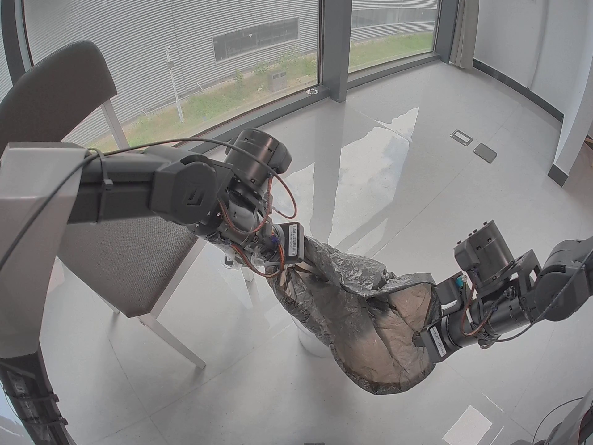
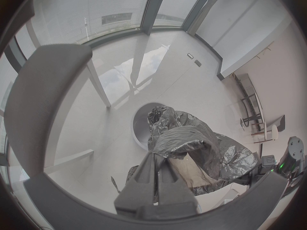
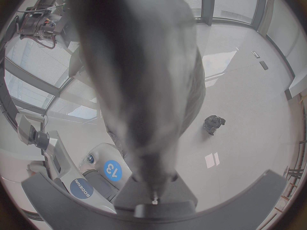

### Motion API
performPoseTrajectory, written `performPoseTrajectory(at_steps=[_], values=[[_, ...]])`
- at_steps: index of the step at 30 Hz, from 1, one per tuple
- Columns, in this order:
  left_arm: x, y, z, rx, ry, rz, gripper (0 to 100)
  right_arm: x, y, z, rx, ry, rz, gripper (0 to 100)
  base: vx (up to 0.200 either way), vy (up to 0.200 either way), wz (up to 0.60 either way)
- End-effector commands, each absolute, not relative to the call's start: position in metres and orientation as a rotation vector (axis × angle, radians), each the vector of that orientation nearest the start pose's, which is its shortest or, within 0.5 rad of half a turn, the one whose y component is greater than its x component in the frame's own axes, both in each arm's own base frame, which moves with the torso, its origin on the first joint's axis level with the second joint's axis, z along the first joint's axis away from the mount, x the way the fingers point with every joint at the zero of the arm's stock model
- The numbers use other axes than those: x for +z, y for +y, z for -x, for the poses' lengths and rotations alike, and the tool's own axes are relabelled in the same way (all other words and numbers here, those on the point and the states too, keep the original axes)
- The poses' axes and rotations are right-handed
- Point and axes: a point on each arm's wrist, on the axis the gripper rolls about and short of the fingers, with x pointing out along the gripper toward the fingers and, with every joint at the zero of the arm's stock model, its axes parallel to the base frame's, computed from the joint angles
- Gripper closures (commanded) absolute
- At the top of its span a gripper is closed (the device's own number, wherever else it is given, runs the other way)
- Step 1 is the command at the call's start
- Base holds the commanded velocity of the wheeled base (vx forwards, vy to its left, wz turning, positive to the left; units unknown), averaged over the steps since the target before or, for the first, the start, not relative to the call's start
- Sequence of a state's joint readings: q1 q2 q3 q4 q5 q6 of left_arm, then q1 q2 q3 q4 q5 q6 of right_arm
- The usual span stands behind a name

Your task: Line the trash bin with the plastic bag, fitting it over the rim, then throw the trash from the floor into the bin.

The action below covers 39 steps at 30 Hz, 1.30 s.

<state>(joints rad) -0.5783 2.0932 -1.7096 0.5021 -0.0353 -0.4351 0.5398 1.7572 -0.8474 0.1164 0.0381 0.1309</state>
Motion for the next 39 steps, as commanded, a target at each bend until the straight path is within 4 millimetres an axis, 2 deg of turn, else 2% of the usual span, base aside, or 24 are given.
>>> performPoseTrajectory(at_steps=[1,9,11,15,20,21,22,25,26,27,30,33,35,36,39], values=[[0.168,-0.210,-0.356,-0.332,1.002,0.175,100,0.104,0.152,-0.249,0.453,1.069,0.146,100,0.000,0.000,0.00],[0.161,-0.198,-0.366,-0.313,1.014,0.194,100,0.092,0.177,-0.266,0.485,1.083,0.173,100,0.000,0.000,0.00],[0.148,-0.203,-0.371,-0.306,1.044,0.190,100,0.079,0.178,-0.273,0.473,1.112,0.183,100,0.000,0.000,0.00],[0.131,-0.215,-0.373,-0.316,1.078,0.170,100,0.073,0.164,-0.283,0.443,1.133,0.185,100,0.000,0.000,0.00],[0.112,-0.228,-0.387,-0.323,1.079,0.165,100,0.061,0.138,-0.301,0.401,1.154,0.202,100,0.000,0.000,0.00],[0.112,-0.228,-0.387,-0.323,1.079,0.165,100,0.061,0.138,-0.301,0.401,1.154,0.202,100,0.000,0.000,0.00],[0.109,-0.232,-0.395,-0.325,1.066,0.171,100,0.056,0.131,-0.311,0.390,1.162,0.188,100,0.000,0.000,0.00],[0.100,-0.236,-0.413,-0.309,1.046,0.205,100,0.050,0.129,-0.326,0.384,1.159,0.162,100,0.000,0.000,0.00],[0.100,-0.236,-0.413,-0.309,1.046,0.205,100,0.050,0.129,-0.326,0.384,1.159,0.162,100,0.000,0.000,0.00],[0.095,-0.233,-0.422,-0.288,1.039,0.223,100,0.048,0.129,-0.334,0.378,1.152,0.155,100,0.000,0.000,0.00],[0.056,-0.226,-0.428,-0.208,1.156,0.224,100,0.041,0.132,-0.355,0.366,1.135,0.143,100,0.000,0.000,0.00],[0.038,-0.224,-0.426,-0.174,1.232,0.204,100,0.035,0.133,-0.366,0.361,1.128,0.138,100,0.000,0.000,0.00],[0.007,-0.222,-0.422,-0.119,1.337,0.189,100,0.030,0.136,-0.384,0.353,1.107,0.126,100,0.000,0.000,0.00],[0.004,-0.222,-0.422,-0.111,1.347,0.190,100,0.030,0.136,-0.386,0.351,1.104,0.125,100,0.000,0.000,0.00],[-0.031,-0.216,-0.417,0.000,1.467,0.210,100,0.030,0.139,-0.405,0.329,1.088,0.093,100,0.000,0.000,0.00]])
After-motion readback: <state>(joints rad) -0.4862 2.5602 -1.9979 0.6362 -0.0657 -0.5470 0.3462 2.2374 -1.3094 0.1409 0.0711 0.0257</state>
